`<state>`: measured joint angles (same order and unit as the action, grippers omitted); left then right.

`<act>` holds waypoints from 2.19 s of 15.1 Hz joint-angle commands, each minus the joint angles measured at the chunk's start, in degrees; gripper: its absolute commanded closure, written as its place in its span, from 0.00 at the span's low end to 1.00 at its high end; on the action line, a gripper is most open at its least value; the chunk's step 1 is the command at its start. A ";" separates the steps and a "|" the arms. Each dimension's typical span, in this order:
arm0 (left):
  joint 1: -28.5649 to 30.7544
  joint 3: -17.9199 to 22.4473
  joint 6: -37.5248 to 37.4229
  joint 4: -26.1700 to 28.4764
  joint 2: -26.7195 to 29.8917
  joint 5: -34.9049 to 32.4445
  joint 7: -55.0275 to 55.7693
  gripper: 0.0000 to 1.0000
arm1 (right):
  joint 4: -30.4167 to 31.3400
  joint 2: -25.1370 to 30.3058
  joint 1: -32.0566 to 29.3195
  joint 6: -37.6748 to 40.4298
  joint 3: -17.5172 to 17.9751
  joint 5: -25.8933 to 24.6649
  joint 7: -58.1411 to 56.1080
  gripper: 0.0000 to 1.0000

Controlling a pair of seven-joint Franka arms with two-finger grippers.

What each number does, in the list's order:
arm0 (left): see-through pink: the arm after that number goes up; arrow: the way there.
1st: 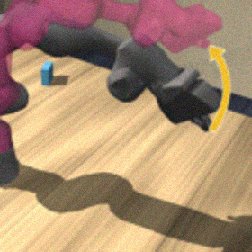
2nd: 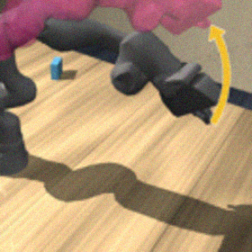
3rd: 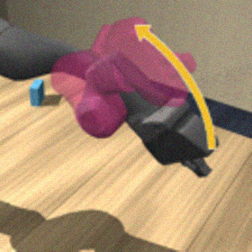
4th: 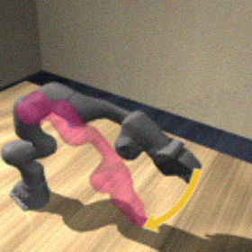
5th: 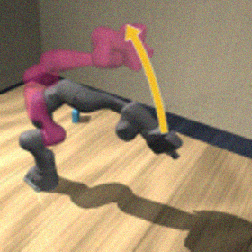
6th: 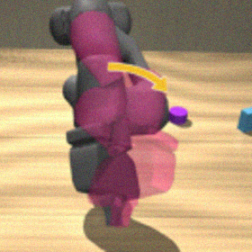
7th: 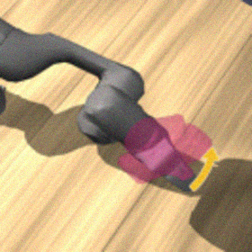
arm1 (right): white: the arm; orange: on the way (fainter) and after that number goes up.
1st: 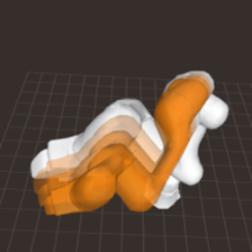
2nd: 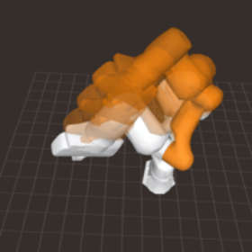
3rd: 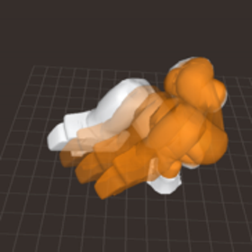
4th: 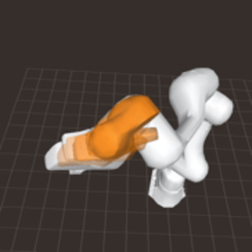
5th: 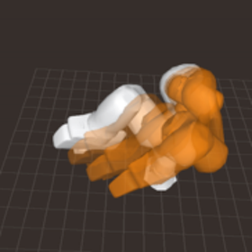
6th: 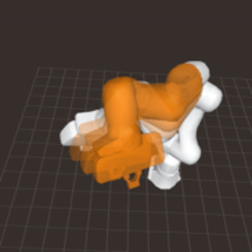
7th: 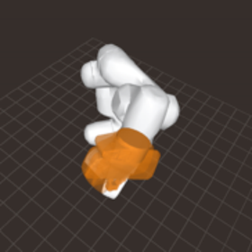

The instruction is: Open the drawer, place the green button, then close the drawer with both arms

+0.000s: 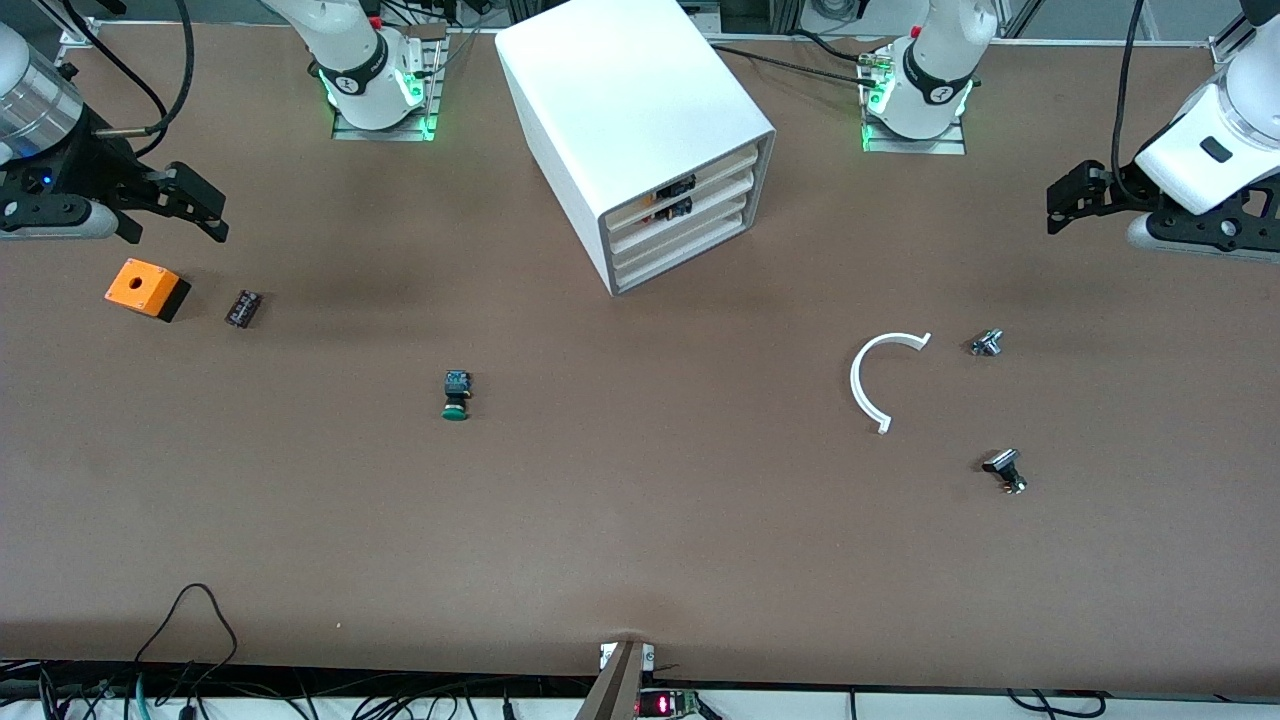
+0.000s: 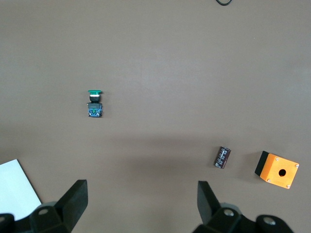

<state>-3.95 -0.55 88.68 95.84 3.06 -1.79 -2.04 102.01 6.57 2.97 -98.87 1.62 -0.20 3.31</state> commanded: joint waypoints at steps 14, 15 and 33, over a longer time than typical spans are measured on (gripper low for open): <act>-0.80 -0.25 -8.77 -2.58 -7.70 16.17 -1.30 0.00 | -0.67 -12.53 4.76 -7.72 0.66 2.83 1.77 0.00; -0.80 -0.33 -9.74 -2.67 -9.28 18.81 -1.47 0.00 | -0.59 -14.20 5.72 -9.74 0.58 2.92 2.74 0.00; -2.91 -8.93 9.32 17.62 -32.75 71.48 -50.14 0.17 | 11.37 -36.80 11.71 -50.98 3.21 2.74 3.10 0.00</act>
<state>-7.16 -8.11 97.59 110.64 -28.32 66.99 -45.98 112.64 -29.74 14.62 -148.19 4.69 1.99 7.76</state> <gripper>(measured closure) 0.128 0.000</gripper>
